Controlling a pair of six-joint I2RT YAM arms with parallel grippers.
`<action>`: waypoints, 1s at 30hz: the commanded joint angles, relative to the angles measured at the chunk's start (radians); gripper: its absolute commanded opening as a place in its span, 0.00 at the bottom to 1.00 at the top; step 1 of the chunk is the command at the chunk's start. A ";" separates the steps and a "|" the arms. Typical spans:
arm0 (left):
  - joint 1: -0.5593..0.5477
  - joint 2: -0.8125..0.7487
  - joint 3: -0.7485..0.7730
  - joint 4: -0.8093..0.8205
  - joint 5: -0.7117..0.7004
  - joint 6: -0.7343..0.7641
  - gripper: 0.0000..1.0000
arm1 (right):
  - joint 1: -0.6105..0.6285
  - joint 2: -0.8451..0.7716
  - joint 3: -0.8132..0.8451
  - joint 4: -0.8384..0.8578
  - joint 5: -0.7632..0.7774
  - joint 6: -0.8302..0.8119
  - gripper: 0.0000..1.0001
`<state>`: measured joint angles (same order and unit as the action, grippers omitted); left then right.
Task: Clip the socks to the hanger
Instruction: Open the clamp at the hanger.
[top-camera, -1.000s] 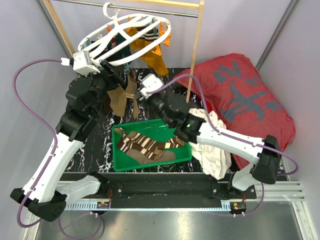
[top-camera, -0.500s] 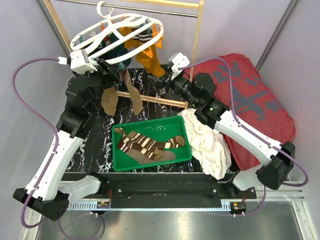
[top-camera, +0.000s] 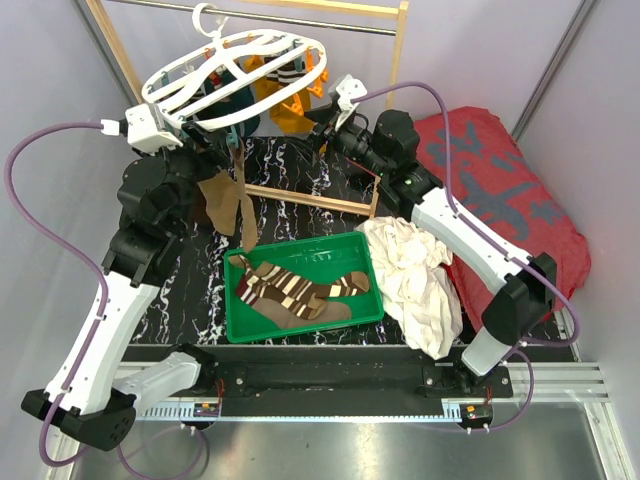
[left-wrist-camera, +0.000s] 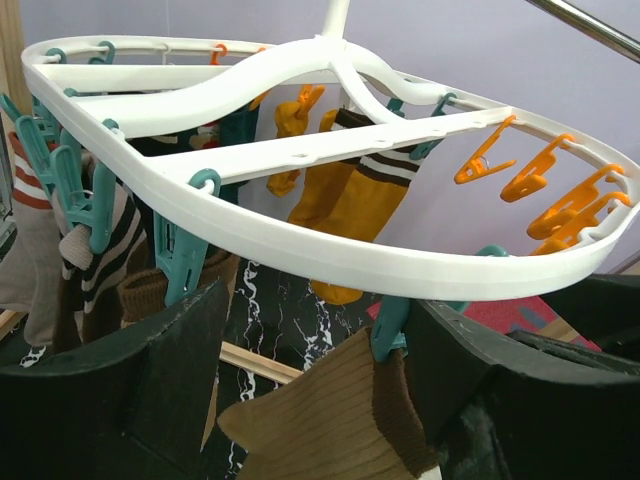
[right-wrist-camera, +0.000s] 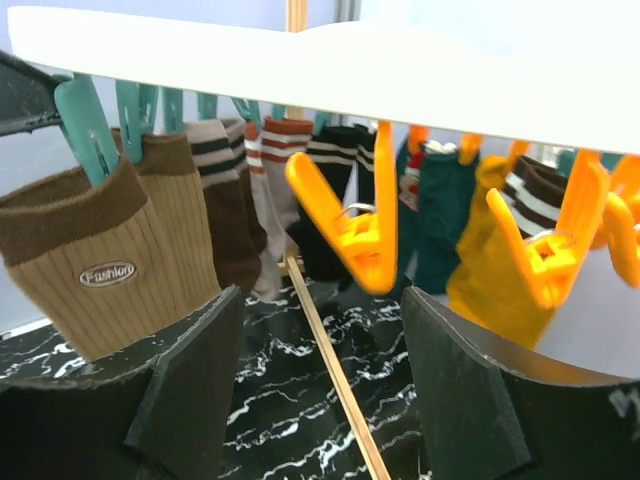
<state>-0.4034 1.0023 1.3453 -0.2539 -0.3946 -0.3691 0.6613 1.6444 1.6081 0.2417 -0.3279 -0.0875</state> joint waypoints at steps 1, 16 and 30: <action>0.006 -0.017 -0.006 0.024 -0.004 0.016 0.73 | -0.022 0.044 0.104 0.038 -0.102 0.049 0.73; 0.011 -0.030 -0.006 0.008 -0.003 0.027 0.73 | -0.058 0.124 0.234 0.013 -0.287 0.109 0.71; 0.017 -0.050 0.008 -0.005 0.025 0.009 0.73 | -0.057 0.092 0.207 0.030 -0.372 0.209 0.25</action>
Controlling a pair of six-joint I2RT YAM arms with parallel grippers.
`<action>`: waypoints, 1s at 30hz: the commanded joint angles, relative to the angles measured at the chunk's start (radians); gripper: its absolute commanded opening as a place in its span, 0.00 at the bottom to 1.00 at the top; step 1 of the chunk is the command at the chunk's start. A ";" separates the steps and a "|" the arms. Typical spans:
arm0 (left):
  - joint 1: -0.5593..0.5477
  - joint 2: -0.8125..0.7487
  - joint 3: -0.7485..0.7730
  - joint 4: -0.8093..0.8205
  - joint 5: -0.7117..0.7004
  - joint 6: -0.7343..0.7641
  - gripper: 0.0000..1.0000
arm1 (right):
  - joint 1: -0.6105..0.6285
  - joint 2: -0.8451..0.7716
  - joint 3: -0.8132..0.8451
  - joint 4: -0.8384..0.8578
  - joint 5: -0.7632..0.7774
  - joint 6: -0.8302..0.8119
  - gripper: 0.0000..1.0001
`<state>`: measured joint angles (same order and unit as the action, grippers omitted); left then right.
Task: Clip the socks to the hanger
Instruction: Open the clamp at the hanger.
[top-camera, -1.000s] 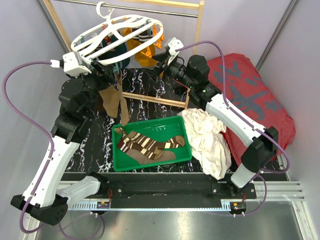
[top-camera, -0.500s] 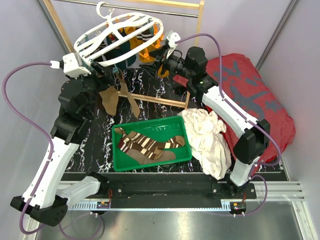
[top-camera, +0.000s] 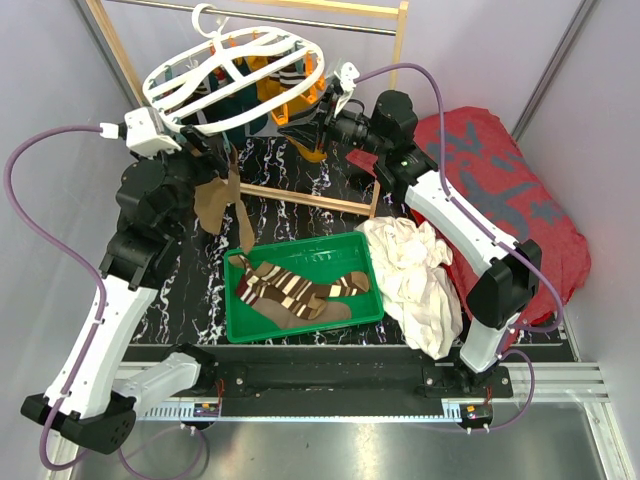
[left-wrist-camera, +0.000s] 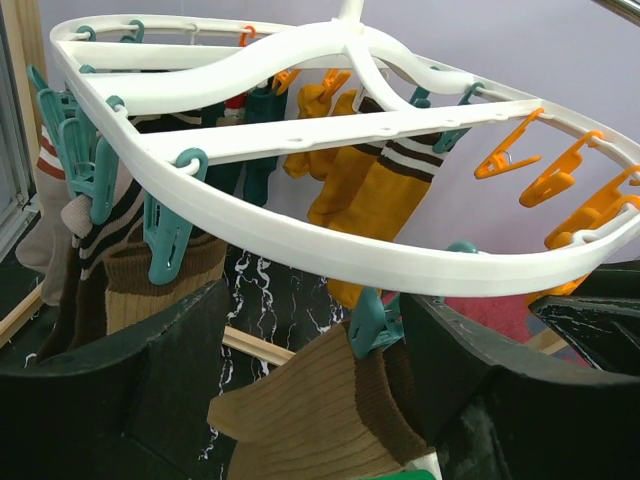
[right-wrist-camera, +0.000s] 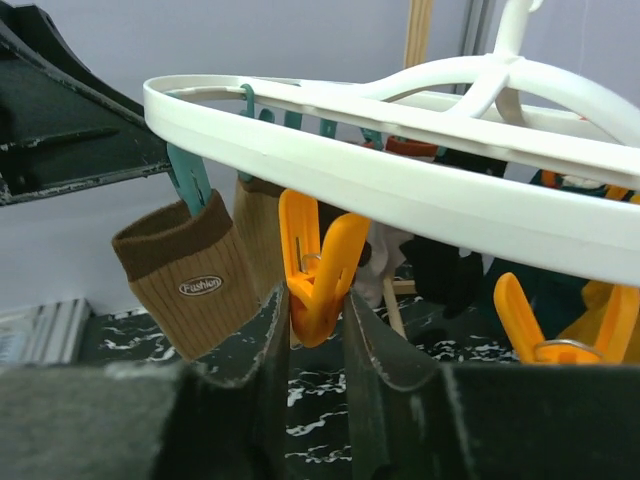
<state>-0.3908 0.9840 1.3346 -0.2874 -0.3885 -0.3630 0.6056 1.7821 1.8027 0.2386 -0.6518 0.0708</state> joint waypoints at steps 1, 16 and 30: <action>0.004 -0.033 0.021 0.022 0.025 0.002 0.73 | -0.001 -0.049 0.009 0.036 -0.049 0.055 0.21; 0.004 -0.068 0.179 -0.128 0.316 -0.004 0.77 | 0.178 -0.151 -0.091 -0.071 0.339 -0.189 0.00; 0.001 0.005 0.195 -0.141 0.426 -0.139 0.78 | 0.330 -0.130 -0.082 -0.068 0.538 -0.304 0.00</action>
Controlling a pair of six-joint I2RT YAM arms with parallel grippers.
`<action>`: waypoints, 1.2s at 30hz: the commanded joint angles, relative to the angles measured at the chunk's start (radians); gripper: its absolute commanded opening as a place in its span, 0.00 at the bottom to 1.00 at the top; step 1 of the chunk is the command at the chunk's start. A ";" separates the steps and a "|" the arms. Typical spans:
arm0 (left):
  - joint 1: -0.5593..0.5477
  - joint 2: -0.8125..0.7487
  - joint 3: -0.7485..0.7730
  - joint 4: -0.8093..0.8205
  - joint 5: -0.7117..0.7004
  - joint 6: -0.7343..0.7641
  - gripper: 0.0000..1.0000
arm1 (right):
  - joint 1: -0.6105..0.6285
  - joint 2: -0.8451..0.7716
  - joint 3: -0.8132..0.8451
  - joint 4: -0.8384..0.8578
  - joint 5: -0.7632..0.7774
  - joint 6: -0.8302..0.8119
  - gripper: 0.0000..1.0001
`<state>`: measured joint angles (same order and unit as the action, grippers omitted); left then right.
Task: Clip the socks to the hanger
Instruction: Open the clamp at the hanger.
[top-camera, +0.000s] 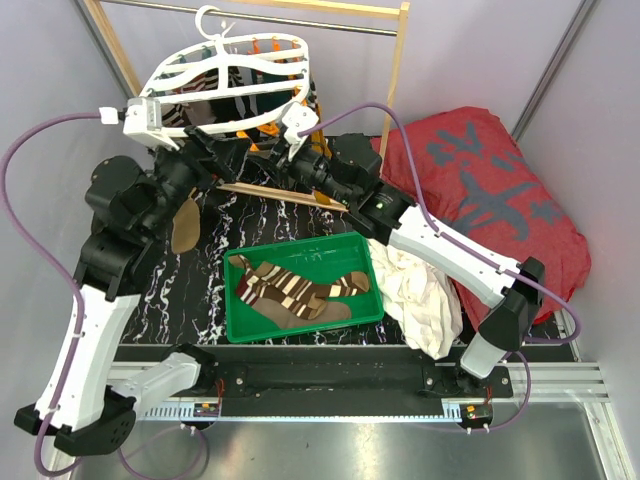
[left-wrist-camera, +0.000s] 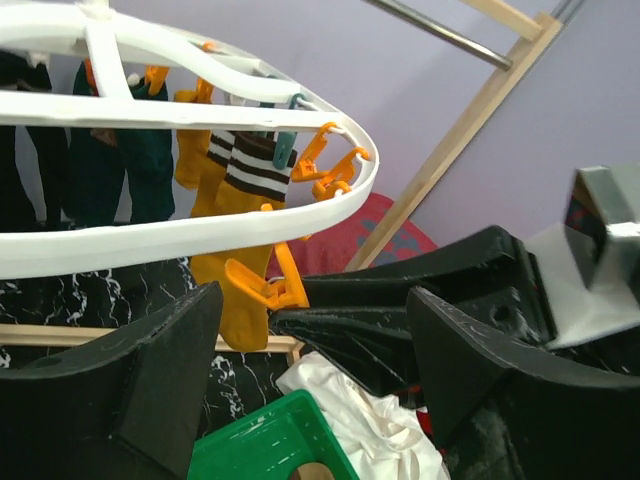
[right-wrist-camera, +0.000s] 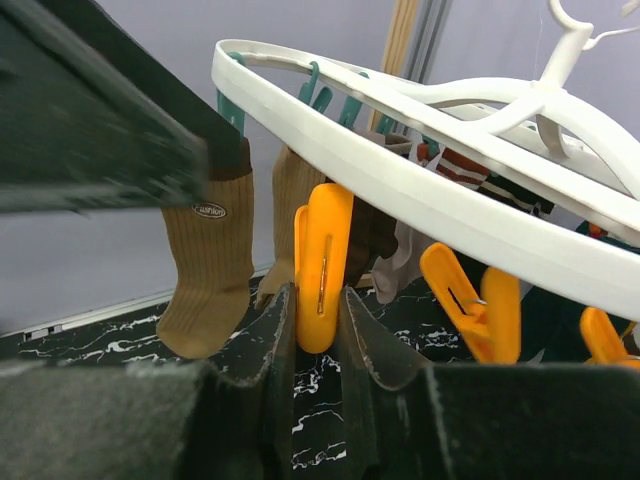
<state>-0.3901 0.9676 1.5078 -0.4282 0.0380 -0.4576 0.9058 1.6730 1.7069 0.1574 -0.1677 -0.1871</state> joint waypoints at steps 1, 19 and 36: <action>0.000 0.023 0.012 0.002 -0.033 -0.061 0.78 | 0.031 -0.019 0.013 0.017 0.053 -0.043 0.00; 0.002 -0.007 -0.213 0.302 -0.118 -0.319 0.71 | 0.036 -0.001 -0.024 0.093 0.043 0.074 0.00; 0.002 0.025 -0.215 0.328 -0.167 -0.368 0.51 | 0.036 0.010 -0.036 0.094 0.040 0.075 0.00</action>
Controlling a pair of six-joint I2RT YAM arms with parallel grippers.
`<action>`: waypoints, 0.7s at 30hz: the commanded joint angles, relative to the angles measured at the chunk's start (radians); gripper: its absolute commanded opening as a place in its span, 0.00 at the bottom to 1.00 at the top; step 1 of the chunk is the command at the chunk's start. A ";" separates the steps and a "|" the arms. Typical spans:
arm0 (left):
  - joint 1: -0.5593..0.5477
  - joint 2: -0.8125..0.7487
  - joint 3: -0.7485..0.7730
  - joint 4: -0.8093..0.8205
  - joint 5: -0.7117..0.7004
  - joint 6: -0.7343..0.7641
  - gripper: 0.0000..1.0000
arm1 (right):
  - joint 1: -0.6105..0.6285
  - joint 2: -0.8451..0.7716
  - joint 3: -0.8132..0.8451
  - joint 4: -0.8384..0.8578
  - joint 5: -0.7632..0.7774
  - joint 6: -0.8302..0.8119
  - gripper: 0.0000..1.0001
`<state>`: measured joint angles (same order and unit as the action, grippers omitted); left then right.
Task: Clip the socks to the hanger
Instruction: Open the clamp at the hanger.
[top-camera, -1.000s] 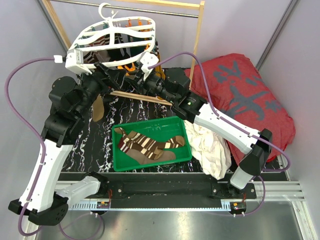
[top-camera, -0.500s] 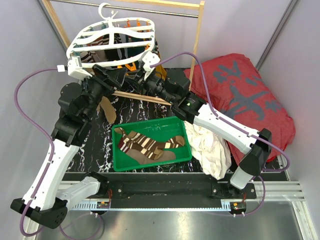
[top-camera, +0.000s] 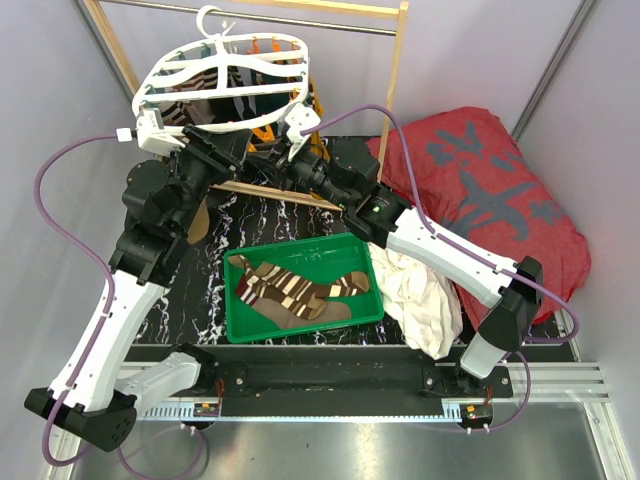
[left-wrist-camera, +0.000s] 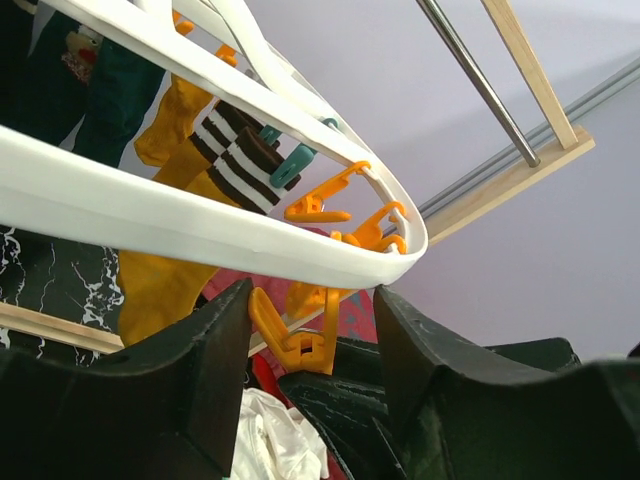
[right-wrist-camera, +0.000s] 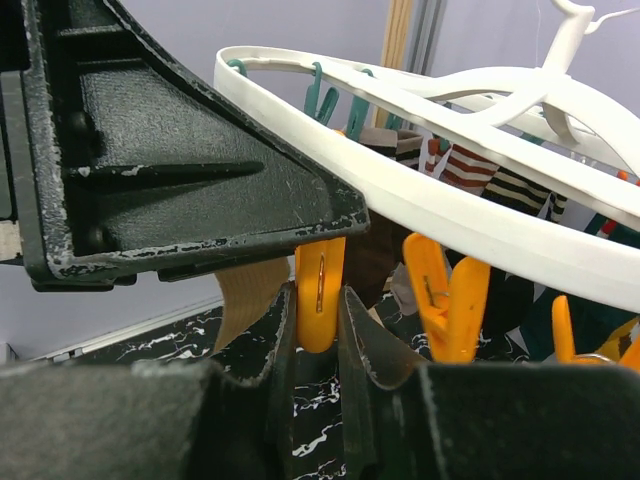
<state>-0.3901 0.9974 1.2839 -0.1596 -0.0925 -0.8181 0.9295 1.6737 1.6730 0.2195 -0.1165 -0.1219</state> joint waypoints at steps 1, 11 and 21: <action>0.002 -0.005 0.009 0.060 -0.039 -0.006 0.48 | 0.012 0.009 -0.009 0.032 -0.009 0.008 0.00; 0.002 0.009 0.042 0.019 -0.056 0.057 0.27 | 0.012 0.012 -0.052 0.032 0.026 -0.016 0.04; 0.002 0.017 0.037 0.014 -0.075 0.117 0.08 | 0.011 -0.060 -0.147 0.004 0.121 -0.002 0.57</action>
<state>-0.3893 1.0126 1.2873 -0.1902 -0.1299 -0.7414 0.9356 1.6741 1.5719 0.2512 -0.0669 -0.1280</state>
